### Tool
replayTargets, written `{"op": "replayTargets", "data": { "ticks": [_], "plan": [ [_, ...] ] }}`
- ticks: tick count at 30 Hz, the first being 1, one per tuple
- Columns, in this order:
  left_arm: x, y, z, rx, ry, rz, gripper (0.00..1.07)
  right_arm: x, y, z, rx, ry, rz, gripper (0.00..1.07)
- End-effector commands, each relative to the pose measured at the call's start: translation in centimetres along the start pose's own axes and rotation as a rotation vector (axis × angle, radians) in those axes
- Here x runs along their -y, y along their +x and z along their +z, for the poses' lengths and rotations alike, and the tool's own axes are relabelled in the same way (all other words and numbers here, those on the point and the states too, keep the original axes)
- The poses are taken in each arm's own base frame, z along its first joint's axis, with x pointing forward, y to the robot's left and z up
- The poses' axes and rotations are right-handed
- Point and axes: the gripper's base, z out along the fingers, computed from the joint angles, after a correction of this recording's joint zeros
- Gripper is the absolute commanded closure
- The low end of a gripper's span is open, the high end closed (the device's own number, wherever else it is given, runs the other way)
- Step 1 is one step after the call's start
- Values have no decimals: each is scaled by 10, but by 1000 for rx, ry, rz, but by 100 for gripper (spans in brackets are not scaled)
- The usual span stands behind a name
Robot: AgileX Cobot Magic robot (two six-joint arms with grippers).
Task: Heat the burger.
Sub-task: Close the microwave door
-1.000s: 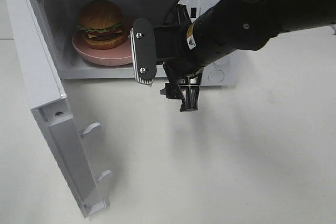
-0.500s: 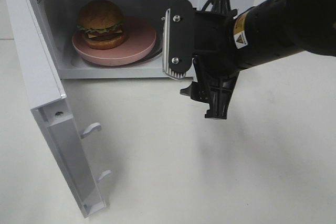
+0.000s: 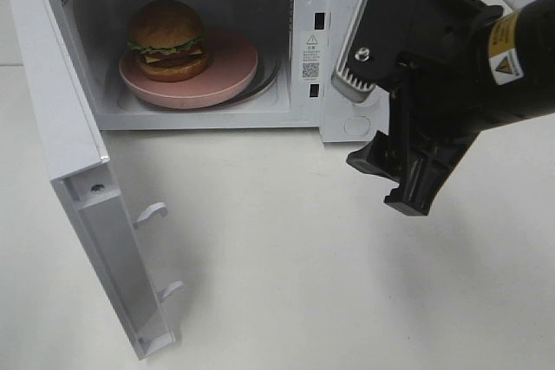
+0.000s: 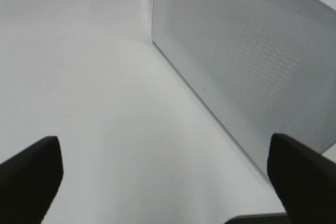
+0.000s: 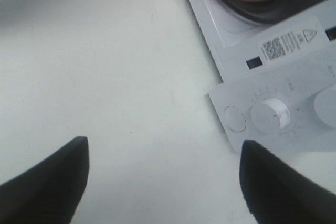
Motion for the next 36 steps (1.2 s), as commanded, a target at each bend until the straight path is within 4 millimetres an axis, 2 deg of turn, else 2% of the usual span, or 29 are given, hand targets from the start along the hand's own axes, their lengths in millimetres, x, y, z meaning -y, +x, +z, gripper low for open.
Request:
{"op": "replayTargets", "data": {
  "ticks": [1,2,6,19,20,36],
  "plan": [
    [0,-1,0,14,2,4,8,-1,11,-19,-31,6,144,31],
    [0,-1,0,14,2,4,8,-1,11,-19,-31,6,144,31],
    [0,-1,0,14,2,4,8,-2,20,-40,-76,5,270,31],
    [0,-1,0,14,2,4,8,-11,48,-85,-209,-34,381,31],
    [0,-1,0,14,2,4,8,-12,52,-93,-219,-31,399,31],
    [0,-1,0,14,2,4,8,-21,78,-142,-132,-5,498,31]
  ]
}}
